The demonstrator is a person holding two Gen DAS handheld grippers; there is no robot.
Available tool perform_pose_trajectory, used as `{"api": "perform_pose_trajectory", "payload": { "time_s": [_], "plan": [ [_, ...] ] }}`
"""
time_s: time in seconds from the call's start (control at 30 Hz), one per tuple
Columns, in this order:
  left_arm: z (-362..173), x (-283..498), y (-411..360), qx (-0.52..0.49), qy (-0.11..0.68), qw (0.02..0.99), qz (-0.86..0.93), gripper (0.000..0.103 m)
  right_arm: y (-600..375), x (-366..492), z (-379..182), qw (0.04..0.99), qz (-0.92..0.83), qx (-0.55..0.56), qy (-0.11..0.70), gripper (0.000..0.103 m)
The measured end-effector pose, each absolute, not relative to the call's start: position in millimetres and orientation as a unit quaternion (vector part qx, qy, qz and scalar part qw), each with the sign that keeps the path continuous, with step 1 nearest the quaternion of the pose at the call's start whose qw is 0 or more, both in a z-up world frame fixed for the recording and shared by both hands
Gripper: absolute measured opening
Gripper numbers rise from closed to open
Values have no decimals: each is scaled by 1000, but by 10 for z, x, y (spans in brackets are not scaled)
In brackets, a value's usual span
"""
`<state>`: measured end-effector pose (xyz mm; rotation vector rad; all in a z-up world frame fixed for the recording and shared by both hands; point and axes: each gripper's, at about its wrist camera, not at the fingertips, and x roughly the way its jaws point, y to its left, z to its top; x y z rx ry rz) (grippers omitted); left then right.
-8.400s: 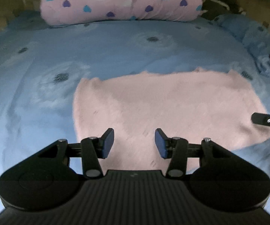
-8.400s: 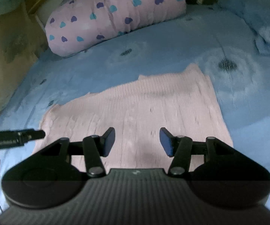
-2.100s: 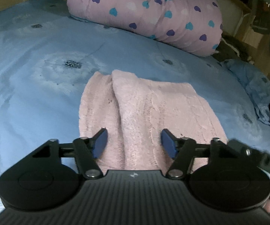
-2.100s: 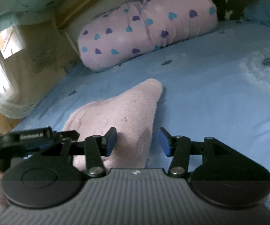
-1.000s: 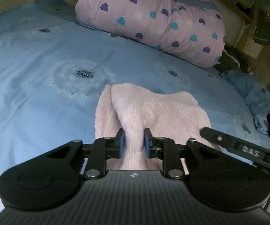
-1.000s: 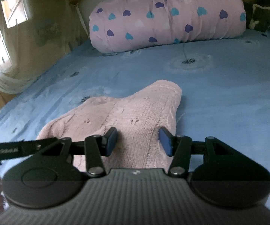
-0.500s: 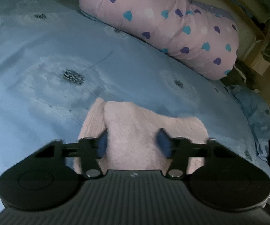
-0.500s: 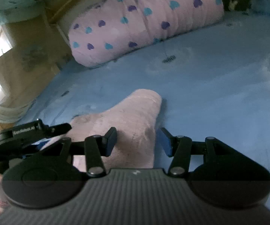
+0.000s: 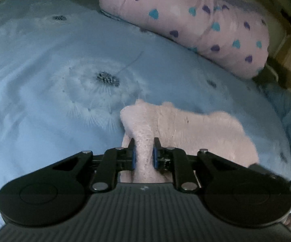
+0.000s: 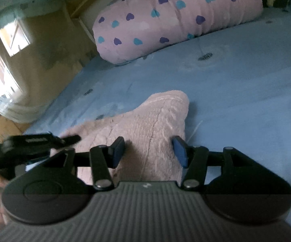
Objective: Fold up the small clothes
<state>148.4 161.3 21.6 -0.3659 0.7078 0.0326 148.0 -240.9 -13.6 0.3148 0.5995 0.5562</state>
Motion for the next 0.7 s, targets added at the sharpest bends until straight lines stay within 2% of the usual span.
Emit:
{"api": "perform_pose_trajectory", "payload": {
  "time_s": [0.2,0.27,0.37,0.47,0.7],
  "plan": [
    [438,1284,1498,-137,340,930,13,37,-2515,1279,-53,906,257,162,294,56],
    [491,1173,1489,-133,355,925,18,53,-2549,1160,-23,907,254,162,295,57],
    [521,937,1499,-138,378,915,1,62,-2592,937,-1,911,246,157,293,57],
    [492,710,1518,-153,395,906,-19,70,-2643,708,-21,913,241,157,290,57],
    [379,494,1355,-120,399,909,-2,72,-2680,269,-182,925,217,121,288,57]
  ]
}}
